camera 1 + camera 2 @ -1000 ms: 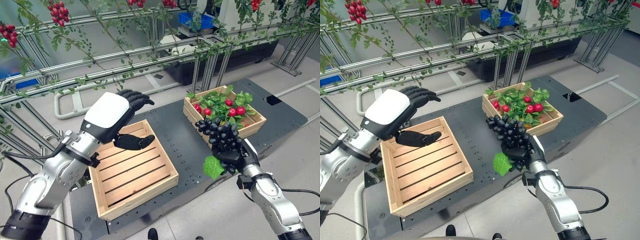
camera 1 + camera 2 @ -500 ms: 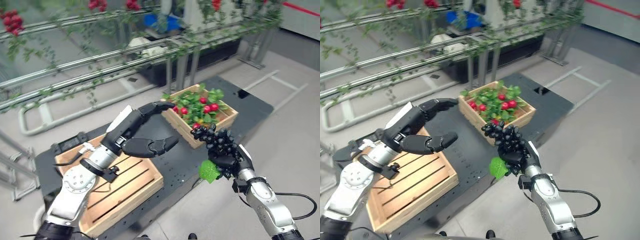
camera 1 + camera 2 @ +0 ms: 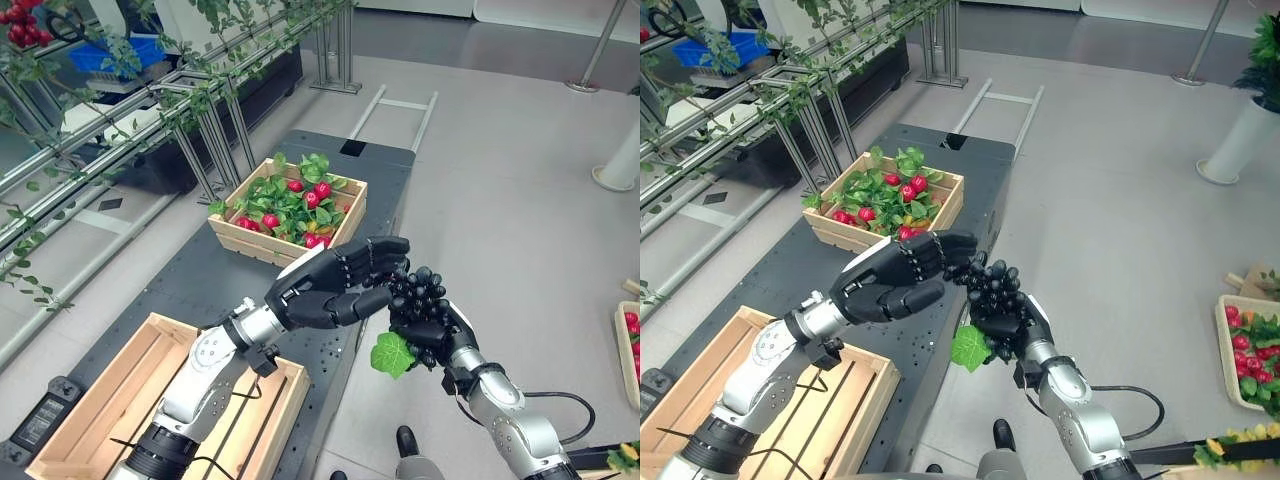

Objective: Pick up the fruits from the basket on one side to the basket on the other side

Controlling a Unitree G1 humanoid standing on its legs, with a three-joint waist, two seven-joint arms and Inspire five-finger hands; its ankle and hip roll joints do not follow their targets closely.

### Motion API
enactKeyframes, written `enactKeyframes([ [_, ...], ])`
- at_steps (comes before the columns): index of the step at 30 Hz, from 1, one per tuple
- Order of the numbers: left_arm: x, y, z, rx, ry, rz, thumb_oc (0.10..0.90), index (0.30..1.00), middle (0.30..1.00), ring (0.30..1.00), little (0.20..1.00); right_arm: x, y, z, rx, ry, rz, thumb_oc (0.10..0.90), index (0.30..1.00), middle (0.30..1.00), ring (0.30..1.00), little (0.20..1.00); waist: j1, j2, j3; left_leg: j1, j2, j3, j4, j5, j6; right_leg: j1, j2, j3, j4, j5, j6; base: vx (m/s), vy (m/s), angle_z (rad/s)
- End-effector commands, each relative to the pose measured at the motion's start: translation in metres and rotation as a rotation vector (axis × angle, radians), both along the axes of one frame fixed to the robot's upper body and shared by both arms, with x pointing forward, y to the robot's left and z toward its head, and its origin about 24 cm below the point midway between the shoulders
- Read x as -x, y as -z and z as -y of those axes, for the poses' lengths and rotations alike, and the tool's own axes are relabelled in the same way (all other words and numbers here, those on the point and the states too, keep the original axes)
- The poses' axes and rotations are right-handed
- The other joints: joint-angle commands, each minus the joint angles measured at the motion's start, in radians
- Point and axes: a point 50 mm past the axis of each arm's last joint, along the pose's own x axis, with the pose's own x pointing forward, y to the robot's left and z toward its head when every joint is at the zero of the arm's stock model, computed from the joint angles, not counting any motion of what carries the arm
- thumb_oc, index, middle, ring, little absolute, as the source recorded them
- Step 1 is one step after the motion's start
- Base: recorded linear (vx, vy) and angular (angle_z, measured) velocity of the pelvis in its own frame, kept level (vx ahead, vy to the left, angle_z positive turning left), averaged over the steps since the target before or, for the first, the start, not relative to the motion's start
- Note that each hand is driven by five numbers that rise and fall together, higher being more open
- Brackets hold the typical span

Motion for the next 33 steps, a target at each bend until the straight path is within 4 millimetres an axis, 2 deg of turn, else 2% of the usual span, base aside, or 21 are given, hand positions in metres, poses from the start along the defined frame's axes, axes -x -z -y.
enactKeyframes([
  [1, -0.001, -0.051, 0.004, 0.163, 0.050, 0.219, 0.800, 0.900, 0.900, 0.900, 0.900, -0.031, -0.076, -0.005, -0.124, -0.025, 0.405, 0.400, 0.300, 0.300, 0.300, 0.300, 0.017, 0.039, -0.033, 0.019, 0.067, -0.049, -0.041, -0.060, -0.087, -0.050, 0.015, -0.103, 0.086, 0.020, 0.008, -0.14, 0.086, -0.70],
  [6, 0.002, -0.049, 0.003, 0.153, 0.047, 0.216, 0.800, 0.900, 0.900, 0.900, 0.900, -0.031, -0.077, -0.012, -0.144, -0.030, 0.428, 0.400, 0.300, 0.300, 0.300, 0.300, 0.054, 0.059, -0.039, 0.000, 0.085, 0.048, -0.064, -0.025, -0.064, -0.023, -0.003, -0.247, 0.306, -0.061, -0.023, -0.14, 0.047, -0.60],
  [10, 0.002, -0.049, 0.000, 0.131, 0.042, 0.217, 0.800, 0.900, 0.900, 0.900, 0.900, -0.031, -0.077, -0.017, -0.153, -0.053, 0.433, 0.400, 0.300, 0.300, 0.300, 0.300, 0.082, 0.062, -0.042, -0.014, 0.097, 0.088, -0.053, -0.024, -0.057, 0.027, -0.044, -0.315, 0.398, -0.118, -0.038, -0.12, -0.059, -0.56],
  [11, 0.003, -0.050, -0.004, 0.122, 0.042, 0.219, 0.800, 0.900, 0.900, 0.900, 0.900, -0.030, -0.076, -0.020, -0.149, -0.066, 0.436, 0.400, 0.300, 0.300, 0.300, 0.300, 0.095, 0.061, -0.049, -0.021, 0.106, 0.112, -0.054, -0.020, -0.062, 0.076, -0.063, -0.353, 0.392, -0.138, -0.041, -0.11, -0.123, -0.45],
  [15, 0.007, -0.051, -0.011, 0.160, 0.052, 0.195, 0.800, 0.900, 0.900, 0.900, 0.900, -0.029, -0.075, -0.026, -0.143, -0.069, 0.438, 0.400, 0.300, 0.300, 0.300, 0.300, 0.121, 0.052, -0.062, -0.026, 0.125, 0.173, -0.075, 0.004, -0.081, 0.184, -0.085, -0.426, 0.327, -0.181, -0.032, -0.13, -0.164, -1.02],
  [17, 0.009, -0.052, -0.012, 0.171, 0.045, 0.193, 0.800, 0.900, 0.900, 0.900, 0.900, -0.031, -0.075, -0.029, -0.132, -0.083, 0.439, 0.400, 0.300, 0.300, 0.300, 0.300, 0.136, 0.041, -0.076, -0.037, 0.143, 0.230, -0.083, 0.020, -0.094, 0.271, -0.072, -0.471, 0.207, -0.214, -0.028, -0.12, -0.251, -1.52],
  [18, 0.010, -0.052, -0.011, 0.175, 0.044, 0.192, 0.800, 0.900, 0.900, 0.900, 0.900, -0.031, -0.075, -0.030, -0.128, -0.086, 0.435, 0.400, 0.300, 0.300, 0.300, 0.300, 0.138, 0.033, -0.083, -0.034, 0.145, 0.237, -0.086, 0.012, -0.105, 0.297, -0.065, -0.474, 0.160, -0.243, -0.019, -0.12, -0.287, -1.12],
  [21, 0.008, -0.052, -0.011, 0.200, 0.010, 0.194, 0.800, 0.900, 0.900, 0.900, 0.900, -0.033, -0.074, -0.032, -0.105, -0.123, 0.420, 0.400, 0.300, 0.300, 0.300, 0.300, 0.138, 0.026, -0.100, -0.070, 0.201, 0.337, -0.089, 0.046, -0.149, 0.346, -0.034, -0.521, -0.006, -0.240, -0.020, -0.20, -0.328, -1.09],
  [22, 0.007, -0.054, -0.010, 0.222, -0.010, 0.202, 0.800, 0.900, 0.900, 0.900, 0.900, -0.033, -0.074, -0.032, -0.088, -0.146, 0.420, 0.400, 0.300, 0.300, 0.300, 0.300, 0.127, 0.021, -0.102, -0.083, 0.228, 0.371, -0.089, 0.064, -0.167, 0.349, -0.013, -0.517, -0.056, -0.223, -0.027, -0.22, -0.326, -0.82],
  [26, 0.003, -0.057, -0.006, 0.290, -0.016, 0.209, 0.800, 0.900, 0.900, 0.900, 0.900, -0.032, -0.074, -0.026, -0.072, -0.142, 0.425, 0.400, 0.300, 0.300, 0.300, 0.300, 0.098, 0.009, -0.099, -0.101, 0.272, 0.397, -0.089, 0.087, -0.191, 0.324, 0.022, -0.491, -0.087, -0.209, -0.051, -0.19, -0.299, -0.74],
  [33, -0.002, -0.053, 0.009, 0.376, -0.021, 0.193, 0.800, 0.900, 0.900, 0.900, 0.900, -0.030, -0.080, -0.016, -0.125, -0.096, 0.440, 0.400, 0.300, 0.300, 0.300, 0.300, 0.035, -0.006, -0.079, -0.141, 0.352, 0.370, -0.089, 0.147, -0.245, 0.260, 0.097, -0.420, -0.087, -0.196, -0.094, -0.16, -0.260, -0.50],
])
